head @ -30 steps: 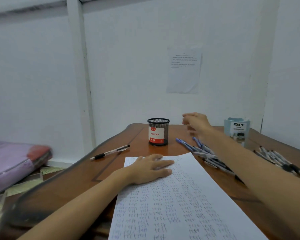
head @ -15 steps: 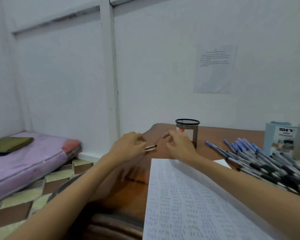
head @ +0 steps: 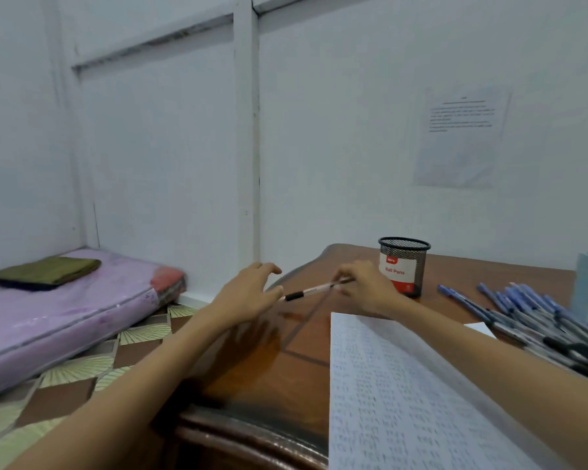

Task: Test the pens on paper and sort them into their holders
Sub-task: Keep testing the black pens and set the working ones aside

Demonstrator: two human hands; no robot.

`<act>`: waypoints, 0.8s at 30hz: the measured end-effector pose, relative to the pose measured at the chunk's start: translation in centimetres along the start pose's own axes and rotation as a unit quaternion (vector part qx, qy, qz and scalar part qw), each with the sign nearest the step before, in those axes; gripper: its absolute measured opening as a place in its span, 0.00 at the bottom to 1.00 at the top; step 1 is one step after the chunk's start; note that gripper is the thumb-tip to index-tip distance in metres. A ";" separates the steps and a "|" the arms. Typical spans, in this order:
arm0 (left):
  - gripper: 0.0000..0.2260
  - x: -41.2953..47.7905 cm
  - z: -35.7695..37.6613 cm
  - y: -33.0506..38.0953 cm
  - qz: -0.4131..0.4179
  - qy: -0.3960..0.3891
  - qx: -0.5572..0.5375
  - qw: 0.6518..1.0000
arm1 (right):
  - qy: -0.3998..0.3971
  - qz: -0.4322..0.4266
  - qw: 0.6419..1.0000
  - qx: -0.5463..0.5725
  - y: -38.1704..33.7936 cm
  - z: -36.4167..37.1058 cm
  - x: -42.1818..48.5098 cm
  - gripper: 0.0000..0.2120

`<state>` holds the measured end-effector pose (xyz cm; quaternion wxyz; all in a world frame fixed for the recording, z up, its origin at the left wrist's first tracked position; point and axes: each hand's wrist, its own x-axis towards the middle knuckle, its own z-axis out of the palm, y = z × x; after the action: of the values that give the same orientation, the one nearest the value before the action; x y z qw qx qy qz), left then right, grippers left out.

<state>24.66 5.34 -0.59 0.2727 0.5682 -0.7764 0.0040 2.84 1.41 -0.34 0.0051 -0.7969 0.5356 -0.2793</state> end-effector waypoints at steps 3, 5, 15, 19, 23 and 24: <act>0.14 -0.9 0.0 3.4 0.076 0.062 -0.066 0.993 | 0.080 0.062 0.983 0.153 1.1 -3.3 -1.1 0.05; 0.13 -1.9 0.4 6.7 0.133 0.059 -0.088 0.985 | 0.123 0.124 0.941 0.291 2.3 -5.1 -2.9 0.04; 0.26 -3.3 5.5 15.9 0.169 -0.249 -0.044 0.953 | 0.275 0.254 0.778 0.504 8.8 -11.7 -12.4 0.04; 0.25 -1.5 5.9 16.5 0.197 -0.235 0.043 0.951 | 0.289 0.265 0.794 0.464 10.2 -13.7 -13.5 0.15; 0.25 0.2 6.8 17.0 0.232 -0.255 0.051 0.937 | 0.284 0.271 0.824 0.409 10.7 -14.0 -13.6 0.08; 0.25 0.5 7.2 17.0 0.235 -0.261 0.042 0.935 | 0.274 0.273 0.834 0.393 10.7 -13.9 -13.6 0.09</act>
<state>6.50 8.68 -1.34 0.0279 0.3615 -0.9307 -0.0482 -16.19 12.57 2.14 0.2464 -0.4402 0.5562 -0.6604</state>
